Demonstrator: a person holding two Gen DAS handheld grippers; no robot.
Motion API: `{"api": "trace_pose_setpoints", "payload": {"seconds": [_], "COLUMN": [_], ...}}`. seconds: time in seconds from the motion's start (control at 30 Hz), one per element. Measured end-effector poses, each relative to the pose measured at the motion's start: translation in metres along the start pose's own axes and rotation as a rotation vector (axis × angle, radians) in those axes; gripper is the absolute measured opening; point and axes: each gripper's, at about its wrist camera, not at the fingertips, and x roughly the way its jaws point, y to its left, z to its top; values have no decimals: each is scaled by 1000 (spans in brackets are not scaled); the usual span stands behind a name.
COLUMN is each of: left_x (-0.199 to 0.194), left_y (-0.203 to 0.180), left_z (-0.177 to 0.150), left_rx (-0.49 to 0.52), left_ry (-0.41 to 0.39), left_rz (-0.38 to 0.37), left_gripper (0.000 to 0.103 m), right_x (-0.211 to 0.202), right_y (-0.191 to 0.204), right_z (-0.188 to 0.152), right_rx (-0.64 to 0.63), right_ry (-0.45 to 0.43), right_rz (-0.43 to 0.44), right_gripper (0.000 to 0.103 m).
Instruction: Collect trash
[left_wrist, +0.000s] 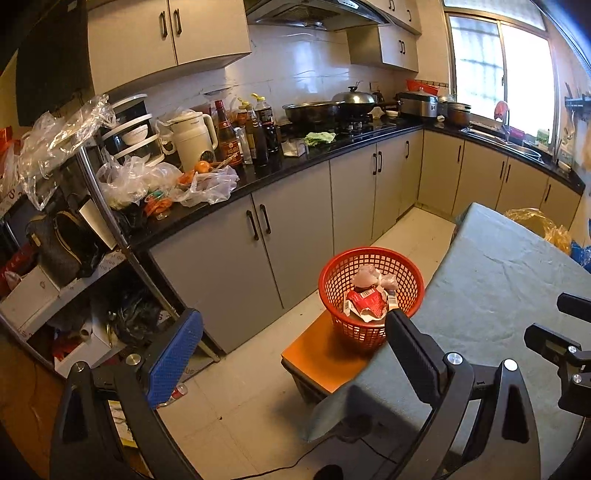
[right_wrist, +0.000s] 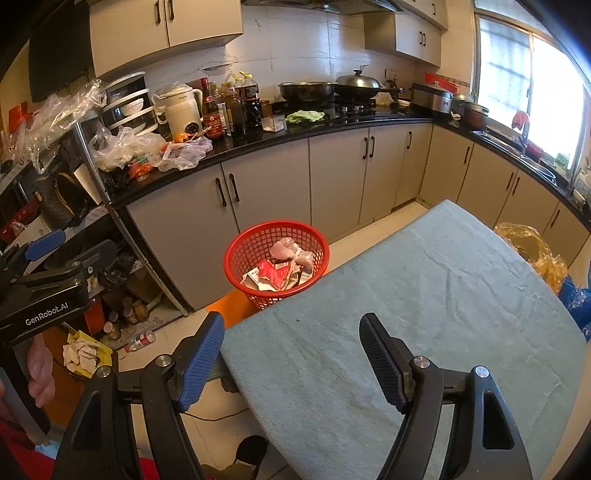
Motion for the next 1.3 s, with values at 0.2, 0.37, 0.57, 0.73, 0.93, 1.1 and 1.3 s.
{"api": "trace_pose_setpoints", "payload": {"seconds": [0.2,0.37,0.57,0.73,0.93,1.1,1.3], "left_x": [1,2,1,2,2,3,4], "left_y": [-7,-14,-19,-20,-24,-25,-24], "left_z": [0,-2,-3,-5,-8,-9,-11], "left_rx": [21,34,47,53,74,81,74], "left_ry": [2,3,2,8,8,8,13], "left_rz": [-3,-8,-14,-16,-13,-9,-8], "left_gripper": [98,98,98,98,98,98,98], "right_x": [-1,-2,-3,-3,-2,-3,-7], "right_y": [-4,-9,-13,-12,-13,-11,-2], "right_z": [-3,-4,-6,-7,-10,-11,-12], "right_rx": [3,5,7,1,8,-7,-54], "right_ry": [5,4,4,4,9,5,-25], "right_rz": [-11,-17,-22,-23,-27,-29,-47], "right_gripper": [80,81,81,81,81,82,84]}}
